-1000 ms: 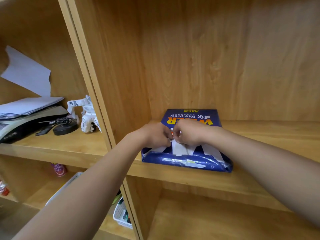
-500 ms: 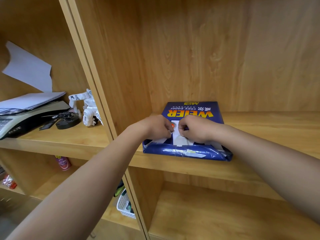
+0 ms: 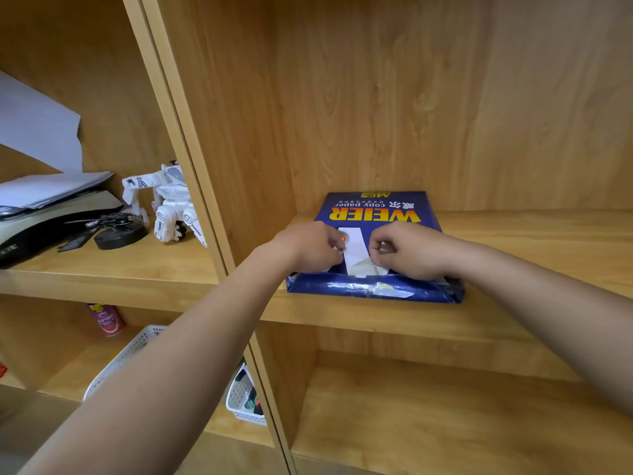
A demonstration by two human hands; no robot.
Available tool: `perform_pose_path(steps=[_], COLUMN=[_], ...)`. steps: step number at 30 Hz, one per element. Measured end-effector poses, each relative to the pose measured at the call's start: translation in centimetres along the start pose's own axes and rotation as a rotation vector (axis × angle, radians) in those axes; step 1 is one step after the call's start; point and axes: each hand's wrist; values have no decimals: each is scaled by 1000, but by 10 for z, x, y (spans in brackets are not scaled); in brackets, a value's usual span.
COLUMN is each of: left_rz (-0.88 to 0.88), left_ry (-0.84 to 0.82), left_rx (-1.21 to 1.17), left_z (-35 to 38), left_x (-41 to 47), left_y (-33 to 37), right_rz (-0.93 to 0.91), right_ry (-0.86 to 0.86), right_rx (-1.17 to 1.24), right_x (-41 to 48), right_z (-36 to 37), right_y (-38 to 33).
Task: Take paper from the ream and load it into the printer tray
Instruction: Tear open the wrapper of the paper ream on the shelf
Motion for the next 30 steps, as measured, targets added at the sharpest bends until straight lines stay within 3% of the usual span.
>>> perform_pose_path(steps=[8,16,30], left_rz=[101,172,282], left_ry=[-22,6,12], left_rx=[45,88,193], left_z=[-4,-4,13], left_x=[2,0,11], left_y=[-11,-14,-24], right_rz=[71,123,258], right_ry=[79,62,325], right_rx=[283,0,-182], right_x=[-18,2,-9], right_z=[-3,3,29], right_y=[3,-25,-50])
Point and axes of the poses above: each hand's wrist, its own x-axis towards the middle knuckle, its own z-axis out of the palm, y = z × x, and after that the axes turned 11 degrees about y, right-handed
